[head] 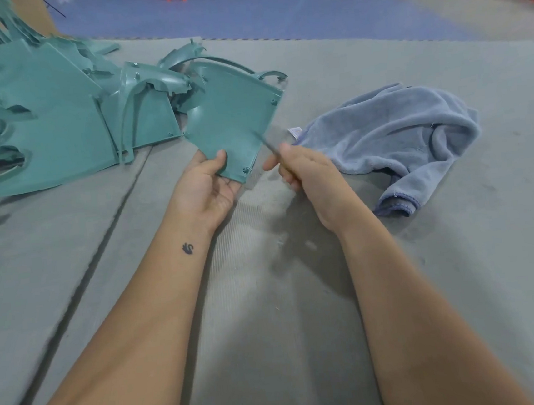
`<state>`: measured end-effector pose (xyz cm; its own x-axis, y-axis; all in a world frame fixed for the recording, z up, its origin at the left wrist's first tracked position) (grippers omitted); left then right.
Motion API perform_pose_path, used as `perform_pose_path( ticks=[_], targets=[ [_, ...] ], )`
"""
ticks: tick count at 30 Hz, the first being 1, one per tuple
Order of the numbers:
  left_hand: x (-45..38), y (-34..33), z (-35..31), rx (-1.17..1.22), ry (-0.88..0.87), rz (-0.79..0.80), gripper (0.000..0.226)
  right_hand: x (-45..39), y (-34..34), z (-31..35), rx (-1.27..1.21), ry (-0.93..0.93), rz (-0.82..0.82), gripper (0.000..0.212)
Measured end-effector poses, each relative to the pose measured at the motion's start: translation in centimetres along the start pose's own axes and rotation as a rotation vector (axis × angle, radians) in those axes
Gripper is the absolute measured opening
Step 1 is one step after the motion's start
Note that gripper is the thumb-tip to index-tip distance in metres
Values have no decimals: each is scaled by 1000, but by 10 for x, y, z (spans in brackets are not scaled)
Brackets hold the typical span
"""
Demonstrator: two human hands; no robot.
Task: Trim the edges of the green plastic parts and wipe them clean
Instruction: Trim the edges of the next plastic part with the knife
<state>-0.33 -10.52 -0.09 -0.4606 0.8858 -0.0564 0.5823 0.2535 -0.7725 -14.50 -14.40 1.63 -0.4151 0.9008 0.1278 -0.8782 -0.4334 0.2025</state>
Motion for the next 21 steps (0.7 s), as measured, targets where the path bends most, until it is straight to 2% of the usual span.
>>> perform_pose_path(
  ticks=[2, 8, 21],
  targets=[
    [0, 0, 0, 28, -1, -9, 29, 4, -3, 1, 32, 39, 21, 26],
    [0, 0, -1, 65, -19, -32, 28, 9, -17, 3, 89, 10, 146, 22],
    [2, 0, 0, 20, -14, -52, 27, 2, -15, -5, 79, 19, 54, 29]
  ],
)
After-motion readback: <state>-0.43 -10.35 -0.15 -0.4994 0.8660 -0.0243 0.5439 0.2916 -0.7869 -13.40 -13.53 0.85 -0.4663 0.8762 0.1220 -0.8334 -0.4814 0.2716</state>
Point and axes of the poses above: each hand's wrist, its own x-axis away from the middle knuckle, its own y-axis out of the back of the hand, z = x × y, the point moved 7 cm from there along -x, towards the middle knuckle, and after that the axes turned 13 degrees about -y, right-handed, at the moved point
